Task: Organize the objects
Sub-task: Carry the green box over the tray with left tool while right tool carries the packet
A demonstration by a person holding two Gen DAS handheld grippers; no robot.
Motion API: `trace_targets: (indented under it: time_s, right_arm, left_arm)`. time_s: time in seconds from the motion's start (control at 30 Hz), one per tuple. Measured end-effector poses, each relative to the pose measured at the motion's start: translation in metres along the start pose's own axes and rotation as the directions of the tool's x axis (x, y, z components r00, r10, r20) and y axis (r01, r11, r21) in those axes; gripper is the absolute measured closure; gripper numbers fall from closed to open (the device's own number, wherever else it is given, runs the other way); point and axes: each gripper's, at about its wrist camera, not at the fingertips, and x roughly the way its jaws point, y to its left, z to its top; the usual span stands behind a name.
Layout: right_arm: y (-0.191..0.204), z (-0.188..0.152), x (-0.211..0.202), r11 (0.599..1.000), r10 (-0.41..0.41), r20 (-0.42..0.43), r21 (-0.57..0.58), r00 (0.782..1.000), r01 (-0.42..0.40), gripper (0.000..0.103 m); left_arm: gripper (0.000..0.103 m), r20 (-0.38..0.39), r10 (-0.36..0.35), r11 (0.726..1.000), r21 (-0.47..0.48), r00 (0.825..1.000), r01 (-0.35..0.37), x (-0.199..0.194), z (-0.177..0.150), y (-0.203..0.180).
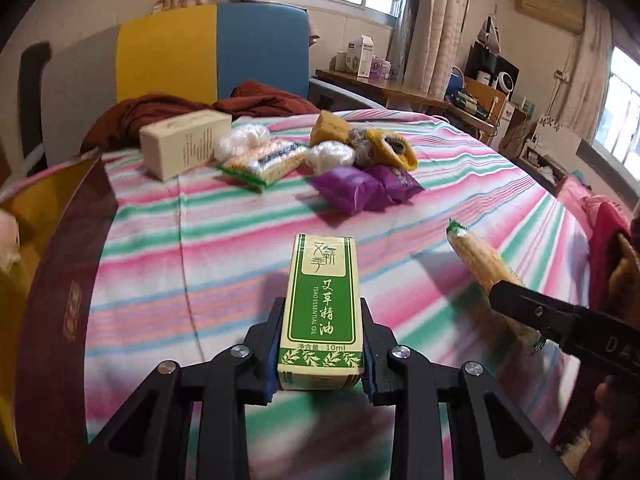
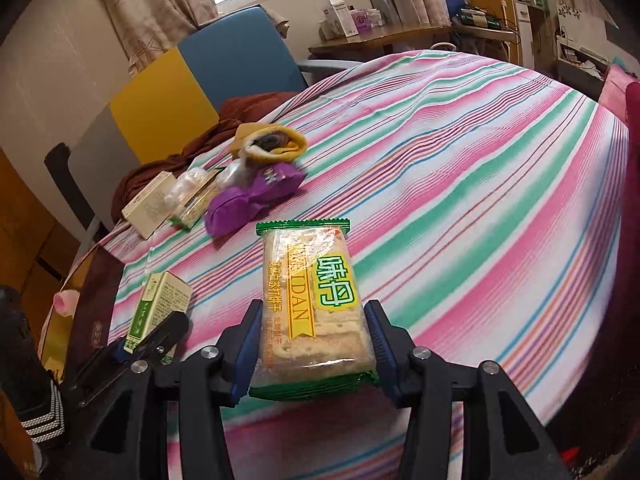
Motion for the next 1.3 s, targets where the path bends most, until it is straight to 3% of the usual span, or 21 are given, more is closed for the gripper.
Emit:
trace_targets:
  time_s: [0.2,0.5,0.93,1.3]
  right_arm:
    - [0.016,-0.014,-0.022,0.999,-0.002,-0.005,-0.035,1.0,0.002,0.052]
    - [0.045,-0.019,-0.043,0.996,0.024,0.015,-0.088,1.0,-0.023,0.053]
    - [0.125,-0.031,-0.06,0.962,0.174,-0.011,-0.212,0.985,-0.173,0.053]
    - [0.193,-0.048,-0.063,0.905,0.287,-0.087,-0.301,0.954,-0.299,0.053]
  left_arm:
    - [0.072,0.063,-0.046,0.997,0.065,0.997,0.042,-0.04,-0.02,-0.009]
    - [0.072,0.16,-0.09,0.995,-0.017,0.983,0.094,-0.098,-0.014,0.018]
    - [0.072,0.207,0.025,0.972,-0.235,0.978,0.025,-0.148,-0.012,0.108]
    - [0.072,0.151,0.122,0.947,-0.315,0.981,-0.069,-0.165,-0.021,0.17]
